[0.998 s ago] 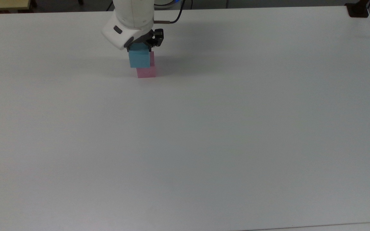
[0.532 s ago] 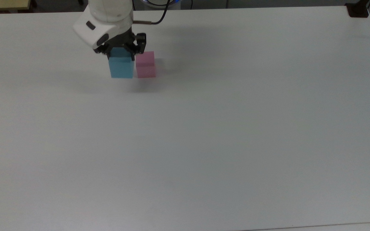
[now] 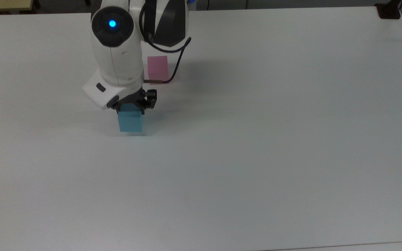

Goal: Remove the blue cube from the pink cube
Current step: 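Carry the blue cube away from the pink cube and lower it to the table, then open the gripper and raise it off the blue cube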

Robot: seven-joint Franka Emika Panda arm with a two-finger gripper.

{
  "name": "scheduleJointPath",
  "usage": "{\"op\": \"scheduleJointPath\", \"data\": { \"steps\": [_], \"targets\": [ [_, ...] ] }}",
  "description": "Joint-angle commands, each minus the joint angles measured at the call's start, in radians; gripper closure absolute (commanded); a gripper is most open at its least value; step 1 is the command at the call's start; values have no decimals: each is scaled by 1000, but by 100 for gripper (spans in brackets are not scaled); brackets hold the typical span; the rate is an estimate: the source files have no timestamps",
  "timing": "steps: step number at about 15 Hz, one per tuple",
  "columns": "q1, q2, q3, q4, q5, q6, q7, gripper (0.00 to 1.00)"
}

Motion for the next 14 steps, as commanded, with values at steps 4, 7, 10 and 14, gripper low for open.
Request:
{"op": "scheduleJointPath", "data": {
  "steps": [4,7,10,14],
  "targets": [
    [10,74,0,60,-2,42,67,0],
    [8,60,0,60,-2,44,154,0],
    [0,10,-1,57,1,31,173,0],
    [-29,-187,-6,39,69,-163,176,0]
  ]
}}
